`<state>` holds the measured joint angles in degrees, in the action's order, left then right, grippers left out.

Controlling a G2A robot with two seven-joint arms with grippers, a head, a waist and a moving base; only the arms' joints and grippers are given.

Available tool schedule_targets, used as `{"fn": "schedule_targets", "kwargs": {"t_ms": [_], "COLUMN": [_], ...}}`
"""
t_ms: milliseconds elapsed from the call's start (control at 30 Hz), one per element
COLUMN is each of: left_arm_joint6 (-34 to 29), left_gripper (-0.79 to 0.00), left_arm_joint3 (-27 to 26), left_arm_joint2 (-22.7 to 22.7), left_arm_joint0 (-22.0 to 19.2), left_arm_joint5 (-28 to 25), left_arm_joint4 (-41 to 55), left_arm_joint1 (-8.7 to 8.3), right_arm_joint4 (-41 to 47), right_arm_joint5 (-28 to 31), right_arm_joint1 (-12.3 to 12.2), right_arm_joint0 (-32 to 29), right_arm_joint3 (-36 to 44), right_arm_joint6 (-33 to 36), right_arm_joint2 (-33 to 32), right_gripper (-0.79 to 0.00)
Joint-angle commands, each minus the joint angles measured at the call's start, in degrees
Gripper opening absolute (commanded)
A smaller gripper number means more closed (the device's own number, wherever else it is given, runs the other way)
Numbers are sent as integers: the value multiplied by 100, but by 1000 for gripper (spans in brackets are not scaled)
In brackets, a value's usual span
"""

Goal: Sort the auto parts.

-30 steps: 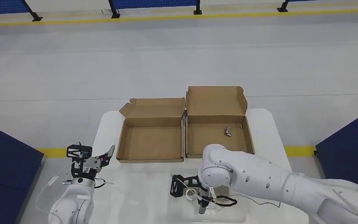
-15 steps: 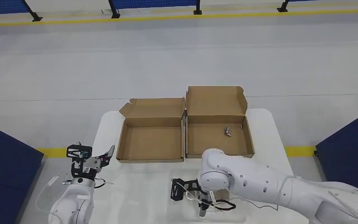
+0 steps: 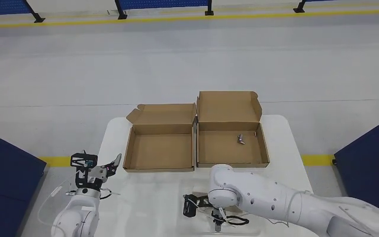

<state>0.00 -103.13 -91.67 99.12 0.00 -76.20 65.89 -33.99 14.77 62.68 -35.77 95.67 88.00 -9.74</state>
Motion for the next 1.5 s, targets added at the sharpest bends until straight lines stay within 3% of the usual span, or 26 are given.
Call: {"fn": "schedule_targets", "kwargs": {"t_ms": [0,833,867,900,933,1467], "left_arm_joint6": [0,0,0,0,0,0], "left_gripper": [0,0,0,0,0,0], "left_arm_joint3": [0,0,0,0,0,0], "left_arm_joint2": [0,0,0,0,0,0], "left_arm_joint0": [0,0,0,0,0,0], "left_arm_joint5": [0,0,0,0,0,0], "left_arm_joint4": [0,0,0,0,0,0], "left_arm_joint1": [0,0,0,0,0,0], "right_arm_joint4": [3,-582,-578,-576,-570,-511], "right_arm_joint5": [-2,211,221,224,229,167], "right_arm_joint1": [-1,-15,-19,-22,-26,-108], "right_arm_joint0": [2,-403,-412,-426,-440,-507], "right_arm_joint3": [3,38,22,23,27,182], "right_arm_joint6": [0,-166,-144,-127,-115,-16], "right_arm_joint2": [0,-29,-37,-44,-52,0], "right_gripper": [0,0,-40,-197,-422,-520]}}
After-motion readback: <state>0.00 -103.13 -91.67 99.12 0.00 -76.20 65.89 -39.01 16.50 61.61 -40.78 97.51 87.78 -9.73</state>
